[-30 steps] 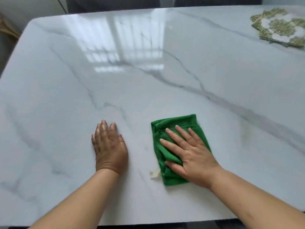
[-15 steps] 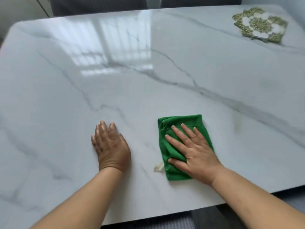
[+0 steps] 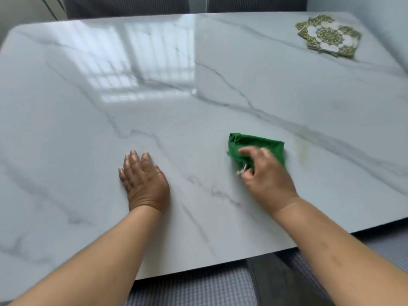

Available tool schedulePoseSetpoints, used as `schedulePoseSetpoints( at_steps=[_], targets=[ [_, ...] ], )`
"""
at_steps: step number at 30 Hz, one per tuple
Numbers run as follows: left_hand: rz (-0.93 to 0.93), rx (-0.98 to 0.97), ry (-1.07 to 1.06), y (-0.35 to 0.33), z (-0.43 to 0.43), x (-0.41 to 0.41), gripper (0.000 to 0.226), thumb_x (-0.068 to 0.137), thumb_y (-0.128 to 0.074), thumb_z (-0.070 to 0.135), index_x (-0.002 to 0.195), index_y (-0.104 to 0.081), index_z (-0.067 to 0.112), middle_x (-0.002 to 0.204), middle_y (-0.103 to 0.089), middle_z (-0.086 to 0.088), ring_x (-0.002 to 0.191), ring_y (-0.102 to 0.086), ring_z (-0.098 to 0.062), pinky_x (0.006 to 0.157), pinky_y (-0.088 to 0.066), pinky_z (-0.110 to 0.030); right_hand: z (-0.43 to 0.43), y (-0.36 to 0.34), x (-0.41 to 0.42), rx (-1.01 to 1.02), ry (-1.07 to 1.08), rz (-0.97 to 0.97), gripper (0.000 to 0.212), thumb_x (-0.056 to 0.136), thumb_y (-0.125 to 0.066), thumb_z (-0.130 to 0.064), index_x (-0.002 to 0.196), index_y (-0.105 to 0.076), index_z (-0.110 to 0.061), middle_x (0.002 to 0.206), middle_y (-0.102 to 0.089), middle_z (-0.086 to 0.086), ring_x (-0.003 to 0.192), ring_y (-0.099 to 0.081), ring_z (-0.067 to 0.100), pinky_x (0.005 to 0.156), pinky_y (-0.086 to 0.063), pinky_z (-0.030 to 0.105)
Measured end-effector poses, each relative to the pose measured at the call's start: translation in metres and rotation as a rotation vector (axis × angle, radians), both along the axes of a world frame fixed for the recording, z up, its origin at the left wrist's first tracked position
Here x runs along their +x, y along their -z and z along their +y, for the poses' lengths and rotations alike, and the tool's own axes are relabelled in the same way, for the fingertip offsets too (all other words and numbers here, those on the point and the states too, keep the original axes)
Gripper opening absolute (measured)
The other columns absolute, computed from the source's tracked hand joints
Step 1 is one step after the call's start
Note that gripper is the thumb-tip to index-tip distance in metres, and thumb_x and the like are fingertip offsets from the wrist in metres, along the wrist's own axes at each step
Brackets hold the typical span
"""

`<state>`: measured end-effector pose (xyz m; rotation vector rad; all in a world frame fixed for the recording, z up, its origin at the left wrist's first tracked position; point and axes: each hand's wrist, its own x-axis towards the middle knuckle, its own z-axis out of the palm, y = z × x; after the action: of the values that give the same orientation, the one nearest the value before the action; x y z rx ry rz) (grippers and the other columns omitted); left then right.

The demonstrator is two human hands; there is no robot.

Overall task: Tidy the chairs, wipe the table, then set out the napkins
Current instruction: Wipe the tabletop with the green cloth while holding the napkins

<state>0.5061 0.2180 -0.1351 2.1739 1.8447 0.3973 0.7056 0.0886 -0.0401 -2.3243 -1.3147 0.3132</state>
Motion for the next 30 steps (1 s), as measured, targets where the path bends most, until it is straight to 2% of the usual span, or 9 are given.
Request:
schedulePoseSetpoints(
  at_steps=[2,4,6,10,13,17,20,23,30],
  targets=[
    [-0.003,-0.015,-0.005,0.000,0.001,-0.001,0.045,0.093,-0.044,0.012,0.138,-0.042,0.004,0.153,-0.026,-0.021,0.144,-0.017,-0.035,0.117,-0.002,-0.048,0.002,-0.031,0.011,0.213,0.185,0.209,0.041,0.082,-0.057,-0.005,0.117,-0.059,-0.026,0.105,-0.060,-0.008,0.087,-0.056,0.005,0.077,-0.041,0.013],
    [-0.009,-0.015,-0.002,-0.001,0.000,0.000,0.046,0.093,-0.044,0.013,0.138,-0.041,0.004,0.153,-0.025,-0.021,0.144,-0.016,-0.035,0.117,-0.001,-0.047,-0.003,-0.050,0.020,0.381,0.287,0.405,0.039,0.085,-0.056,-0.006,0.112,-0.055,-0.033,0.095,-0.061,-0.017,0.071,-0.055,-0.004,0.066,-0.044,0.013],
    [-0.014,-0.017,0.000,-0.001,0.000,-0.001,0.046,0.093,-0.044,0.013,0.138,-0.041,0.004,0.153,-0.025,-0.021,0.144,-0.016,-0.035,0.117,-0.001,-0.048,-0.013,-0.051,0.024,0.372,0.323,0.486,0.037,0.086,-0.057,-0.008,0.114,-0.052,-0.032,0.100,-0.061,-0.015,0.080,-0.059,0.001,0.071,-0.047,0.018],
    [-0.013,-0.010,-0.001,0.001,0.001,-0.001,0.046,0.093,-0.045,0.012,0.138,-0.042,0.003,0.152,-0.026,-0.022,0.143,-0.017,-0.037,0.117,-0.003,-0.050,-0.035,-0.025,0.021,-0.082,0.249,0.112,0.062,0.088,-0.061,-0.026,0.144,-0.034,-0.030,0.149,-0.027,0.006,0.135,-0.030,0.026,0.107,-0.036,0.042],
    [-0.002,-0.008,-0.003,0.001,0.001,0.000,0.045,0.093,-0.044,0.013,0.137,-0.041,0.004,0.152,-0.026,-0.022,0.143,-0.018,-0.036,0.117,-0.004,-0.050,-0.013,0.001,0.010,-0.046,-0.082,-0.157,0.057,0.092,-0.050,-0.045,0.146,-0.035,-0.037,0.159,-0.016,0.004,0.146,-0.007,0.027,0.119,-0.013,0.048],
    [0.012,-0.012,-0.005,-0.001,0.002,0.000,0.046,0.094,-0.042,0.014,0.139,-0.039,0.005,0.154,-0.024,-0.020,0.144,-0.015,-0.034,0.117,-0.001,-0.047,0.038,0.048,-0.010,-0.396,-0.196,-0.200,0.060,0.097,-0.023,-0.058,0.152,-0.006,-0.041,0.163,0.011,-0.006,0.148,0.018,0.023,0.116,0.015,0.051],
    [0.019,-0.005,-0.012,-0.001,0.001,-0.001,0.046,0.094,-0.042,0.014,0.139,-0.040,0.005,0.154,-0.024,-0.020,0.144,-0.016,-0.035,0.117,-0.003,-0.048,0.008,0.056,-0.047,-0.362,-0.404,-0.197,0.060,0.097,-0.020,-0.058,0.153,-0.009,-0.038,0.163,0.001,-0.004,0.149,0.011,0.024,0.116,0.013,0.051],
    [0.011,-0.007,-0.005,-0.004,0.000,0.002,0.046,0.094,-0.043,0.013,0.139,-0.041,0.004,0.153,-0.025,-0.022,0.143,-0.018,-0.037,0.117,-0.004,-0.050,-0.056,0.054,-0.047,-0.314,-0.560,-0.246,0.058,0.094,-0.028,-0.057,0.148,-0.030,-0.036,0.157,-0.030,-0.003,0.147,-0.021,0.026,0.114,-0.007,0.051],
    [0.037,-0.036,-0.009,-0.005,0.000,0.002,0.047,0.096,-0.037,0.017,0.141,-0.036,0.008,0.156,-0.019,-0.018,0.145,-0.011,-0.032,0.117,0.000,-0.047,0.020,0.059,0.034,-0.447,0.085,-0.224,0.061,0.097,-0.014,-0.055,0.154,-0.003,-0.035,0.164,0.003,-0.003,0.149,0.008,0.025,0.118,0.008,0.053]
  ],
)
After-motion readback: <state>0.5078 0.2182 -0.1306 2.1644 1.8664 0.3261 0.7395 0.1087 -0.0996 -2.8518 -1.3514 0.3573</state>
